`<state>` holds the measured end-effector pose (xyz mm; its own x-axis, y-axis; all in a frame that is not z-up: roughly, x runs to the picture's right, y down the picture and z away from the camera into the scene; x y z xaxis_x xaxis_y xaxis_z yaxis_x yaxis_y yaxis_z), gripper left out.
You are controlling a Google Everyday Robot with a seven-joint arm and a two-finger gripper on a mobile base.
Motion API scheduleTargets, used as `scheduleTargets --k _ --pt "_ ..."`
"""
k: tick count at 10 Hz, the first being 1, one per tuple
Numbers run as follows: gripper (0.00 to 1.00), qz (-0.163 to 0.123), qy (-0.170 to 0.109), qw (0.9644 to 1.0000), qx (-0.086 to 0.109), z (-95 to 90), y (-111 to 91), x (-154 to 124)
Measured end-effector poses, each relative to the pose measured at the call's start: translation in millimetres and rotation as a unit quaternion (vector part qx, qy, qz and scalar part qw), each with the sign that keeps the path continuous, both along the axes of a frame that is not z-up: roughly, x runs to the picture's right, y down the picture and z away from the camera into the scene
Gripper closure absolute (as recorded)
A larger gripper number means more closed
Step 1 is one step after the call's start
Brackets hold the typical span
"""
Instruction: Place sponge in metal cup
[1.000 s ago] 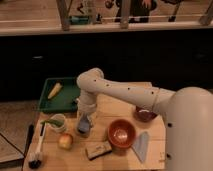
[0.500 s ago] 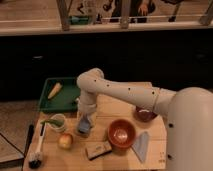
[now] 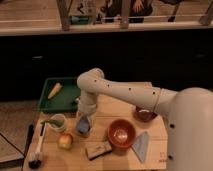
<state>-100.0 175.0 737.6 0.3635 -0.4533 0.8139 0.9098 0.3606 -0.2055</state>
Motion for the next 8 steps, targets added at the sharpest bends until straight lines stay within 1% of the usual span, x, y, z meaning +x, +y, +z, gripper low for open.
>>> scheduleTargets --k 8 --pt "0.2 -0.01 0.001 0.9999 -0.01 1.0 1.8 -1.8"
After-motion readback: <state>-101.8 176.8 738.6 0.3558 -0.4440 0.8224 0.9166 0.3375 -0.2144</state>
